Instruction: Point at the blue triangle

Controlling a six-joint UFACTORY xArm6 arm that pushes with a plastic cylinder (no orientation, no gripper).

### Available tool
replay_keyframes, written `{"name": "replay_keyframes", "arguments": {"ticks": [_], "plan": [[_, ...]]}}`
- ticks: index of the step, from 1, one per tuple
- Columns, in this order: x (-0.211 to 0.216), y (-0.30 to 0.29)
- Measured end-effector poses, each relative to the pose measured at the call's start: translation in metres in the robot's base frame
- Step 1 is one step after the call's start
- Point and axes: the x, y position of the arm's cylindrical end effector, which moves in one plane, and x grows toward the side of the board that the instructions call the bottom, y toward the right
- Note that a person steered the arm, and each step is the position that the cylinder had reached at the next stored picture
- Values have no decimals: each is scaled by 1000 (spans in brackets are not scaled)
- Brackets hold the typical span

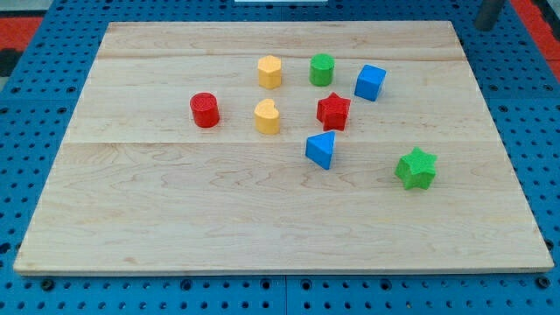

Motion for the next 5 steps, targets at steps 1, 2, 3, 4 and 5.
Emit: {"name": "replay_keyframes", "arguments": {"ticks": [1, 2, 3, 4, 5], "plan": [[25, -20], [81, -48], [140, -67], [192, -86], [198, -106]]}}
